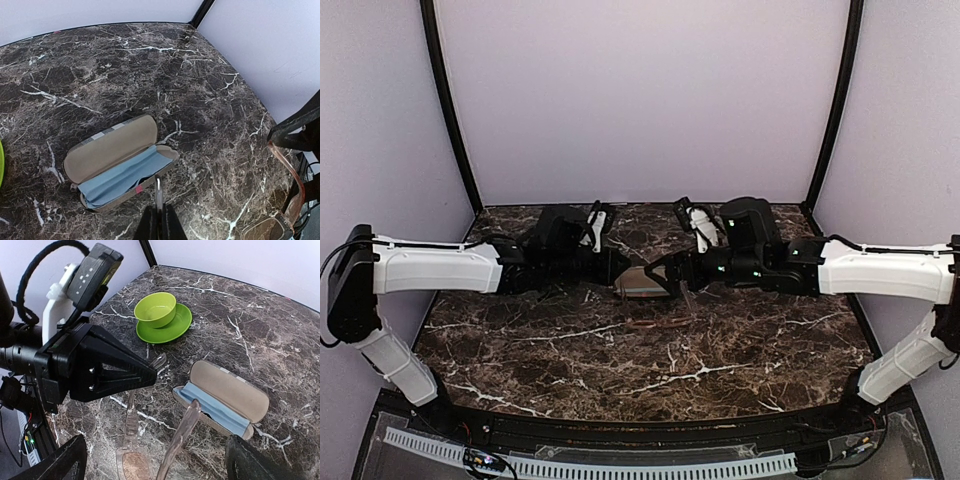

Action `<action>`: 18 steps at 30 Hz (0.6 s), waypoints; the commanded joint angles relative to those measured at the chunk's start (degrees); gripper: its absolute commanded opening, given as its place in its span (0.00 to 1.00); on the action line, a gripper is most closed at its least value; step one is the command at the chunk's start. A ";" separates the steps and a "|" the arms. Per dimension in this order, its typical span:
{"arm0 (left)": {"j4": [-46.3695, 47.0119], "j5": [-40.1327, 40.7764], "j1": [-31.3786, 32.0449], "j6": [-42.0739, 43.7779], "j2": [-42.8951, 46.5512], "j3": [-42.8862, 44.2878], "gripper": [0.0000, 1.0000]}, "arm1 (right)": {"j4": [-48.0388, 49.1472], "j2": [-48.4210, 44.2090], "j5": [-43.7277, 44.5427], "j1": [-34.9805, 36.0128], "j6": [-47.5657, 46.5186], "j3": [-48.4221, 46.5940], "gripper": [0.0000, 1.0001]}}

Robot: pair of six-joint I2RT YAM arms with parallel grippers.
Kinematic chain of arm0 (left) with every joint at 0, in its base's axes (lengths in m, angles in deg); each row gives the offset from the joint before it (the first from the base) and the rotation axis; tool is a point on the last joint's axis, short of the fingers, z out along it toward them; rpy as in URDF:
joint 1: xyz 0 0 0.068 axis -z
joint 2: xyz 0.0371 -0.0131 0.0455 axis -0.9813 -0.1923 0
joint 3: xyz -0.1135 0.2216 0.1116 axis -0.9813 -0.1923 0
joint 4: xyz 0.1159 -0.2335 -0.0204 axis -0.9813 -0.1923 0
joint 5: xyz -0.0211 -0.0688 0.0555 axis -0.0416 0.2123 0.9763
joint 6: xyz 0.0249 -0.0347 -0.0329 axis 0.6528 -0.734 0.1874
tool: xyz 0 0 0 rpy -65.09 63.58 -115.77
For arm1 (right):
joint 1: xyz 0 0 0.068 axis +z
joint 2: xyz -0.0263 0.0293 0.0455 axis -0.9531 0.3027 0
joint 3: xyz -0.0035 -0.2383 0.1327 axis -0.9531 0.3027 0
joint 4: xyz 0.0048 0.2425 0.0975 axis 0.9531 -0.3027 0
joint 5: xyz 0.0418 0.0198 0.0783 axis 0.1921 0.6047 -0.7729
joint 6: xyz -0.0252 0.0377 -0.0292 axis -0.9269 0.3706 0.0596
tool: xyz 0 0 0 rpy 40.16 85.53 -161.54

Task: Organize the sunglasses
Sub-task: Fold the right temple of the sunglasses with the sunglasses.

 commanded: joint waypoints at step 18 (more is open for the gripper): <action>-3.72 7.86 1.36 5.64 1.94 1.98 0.00 | -3.93 -2.73 1.69 -2.45 3.08 -0.08 0.41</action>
